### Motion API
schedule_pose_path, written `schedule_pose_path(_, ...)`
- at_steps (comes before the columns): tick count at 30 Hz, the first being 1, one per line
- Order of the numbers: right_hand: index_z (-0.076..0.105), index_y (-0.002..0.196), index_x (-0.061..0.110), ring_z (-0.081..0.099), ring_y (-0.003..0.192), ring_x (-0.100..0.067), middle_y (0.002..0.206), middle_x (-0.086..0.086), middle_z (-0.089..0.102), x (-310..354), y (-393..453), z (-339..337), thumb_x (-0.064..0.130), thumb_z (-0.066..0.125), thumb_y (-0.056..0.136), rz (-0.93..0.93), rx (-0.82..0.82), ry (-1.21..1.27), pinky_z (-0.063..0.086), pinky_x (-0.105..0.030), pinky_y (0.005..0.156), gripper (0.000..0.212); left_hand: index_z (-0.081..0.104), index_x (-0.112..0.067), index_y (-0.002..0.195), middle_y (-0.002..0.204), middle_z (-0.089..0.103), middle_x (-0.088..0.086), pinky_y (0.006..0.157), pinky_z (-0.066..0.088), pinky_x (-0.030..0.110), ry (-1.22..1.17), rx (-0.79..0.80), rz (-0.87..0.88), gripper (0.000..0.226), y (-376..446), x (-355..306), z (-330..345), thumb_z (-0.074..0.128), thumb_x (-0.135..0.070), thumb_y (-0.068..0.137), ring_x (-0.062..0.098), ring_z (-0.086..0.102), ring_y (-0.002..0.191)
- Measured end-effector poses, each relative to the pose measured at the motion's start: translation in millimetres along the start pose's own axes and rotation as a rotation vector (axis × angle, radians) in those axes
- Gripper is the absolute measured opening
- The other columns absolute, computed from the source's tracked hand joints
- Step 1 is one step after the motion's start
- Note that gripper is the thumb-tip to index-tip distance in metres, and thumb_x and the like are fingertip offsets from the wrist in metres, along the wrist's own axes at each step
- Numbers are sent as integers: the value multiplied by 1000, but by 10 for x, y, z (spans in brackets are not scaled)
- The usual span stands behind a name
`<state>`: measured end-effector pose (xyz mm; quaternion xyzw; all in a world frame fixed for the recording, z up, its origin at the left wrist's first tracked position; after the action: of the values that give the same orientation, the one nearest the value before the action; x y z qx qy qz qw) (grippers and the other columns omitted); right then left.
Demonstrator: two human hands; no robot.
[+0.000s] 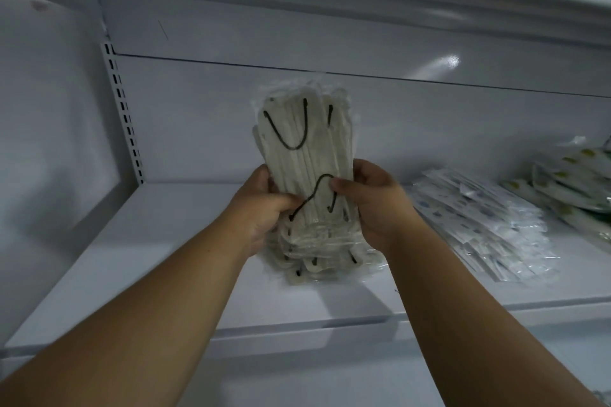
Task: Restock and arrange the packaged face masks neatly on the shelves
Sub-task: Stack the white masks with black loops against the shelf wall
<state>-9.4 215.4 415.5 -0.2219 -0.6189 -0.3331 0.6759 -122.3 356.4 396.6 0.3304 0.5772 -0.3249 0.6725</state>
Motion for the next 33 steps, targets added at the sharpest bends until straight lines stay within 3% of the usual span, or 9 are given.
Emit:
schedule_pose_path(5, 64, 115, 13, 73, 98, -23, 105, -5, 75, 43, -57, 304, 0, 61, 90, -94, 100, -203, 60, -45, 86, 28, 62, -20, 123, 113, 74, -1, 96, 56, 45, 102, -129, 156, 49, -192, -158, -260, 77, -24, 77, 18, 70, 107)
schedule_pose_path(7, 62, 119, 16, 73, 97, -19, 105, -2, 75, 11, -74, 524, 8, 65, 87, -127, 127, -229, 60, -44, 86, 32, 63, -30, 110, 101, 75, -10, 93, 57, 42, 206, -237, 239, 31, -329, -195, -438, 76, -18, 84, 11, 71, 99)
schedule_pose_path(11, 57, 123, 18, 71, 99, -18, 109, -3, 73, -140, -155, 1041, 9, 65, 89, -189, 185, -158, 60, -43, 85, 37, 60, -33, 111, 104, 74, -10, 94, 56, 40, 247, -349, 344, 34, -621, -284, -798, 72, -10, 88, 8, 70, 101)
schedule_pose_path(14, 56, 116, 18, 71, 101, -19, 110, -7, 71, -328, -231, 1315, 2, 66, 89, -165, 228, -59, 60, -41, 86, 33, 55, -36, 120, 114, 71, -12, 99, 54, 43, 231, -385, 309, 46, -808, -226, -1044, 76, -26, 80, 7, 67, 109)
schedule_pose_path(19, 57, 112, 17, 71, 101, -26, 107, -9, 72, -561, -331, 1529, 10, 71, 82, -132, 235, -8, 57, -55, 89, 34, 50, -38, 125, 118, 66, -18, 101, 53, 41, 239, -432, 241, 48, -977, 6, -1199, 75, -20, 88, 1, 63, 111)
schedule_pose_path(24, 56, 116, 20, 70, 100, -26, 107, -9, 69, -582, -353, 1603, 18, 66, 78, -179, 223, -47, 59, -50, 85, 39, 42, -39, 131, 119, 63, -18, 98, 51, 32, 213, -410, 233, 45, -1007, -16, -1136, 64, -19, 97, -2, 61, 111)
schedule_pose_path(27, 54, 113, 21, 69, 94, -18, 107, -9, 67, -661, -351, 1568, 16, 64, 85, -137, 270, -154, 60, -40, 79, 30, 51, -40, 117, 110, 67, -15, 95, 53, 35, 289, -474, 221, 32, -997, -34, -1144, 63, -19, 97, 2, 64, 103)
schedule_pose_path(29, 56, 104, 22, 68, 82, -14, 100, -10, 68, -752, -369, 1493, 17, 65, 89, -58, 281, -310, 59, -33, 71, 18, 59, -32, 110, 106, 71, -9, 93, 56, 40, 189, -579, 205, 20, -980, -29, -1179, 62, -16, 97, 8, 68, 98)
schedule_pose_path(33, 67, 98, 13, 69, 85, -29, 93, -10, 73, -889, -314, 1331, 24, 72, 89, 46, 281, -320, 56, -45, 82, 15, 64, -19, 116, 112, 74, 3, 90, 56, 43, -321, -606, 133, 25, -900, 37, -1235, 62, -4, 96, 22, 71, 106)
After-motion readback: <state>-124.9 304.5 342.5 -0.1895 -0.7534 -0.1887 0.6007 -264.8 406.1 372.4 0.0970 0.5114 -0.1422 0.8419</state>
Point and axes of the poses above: each hand's wrist, its own y-axis towards the middle knuckle, its own z-axis out of the palm, x = y × z, the point moved 2 cm from there along y, towards the middle knuckle
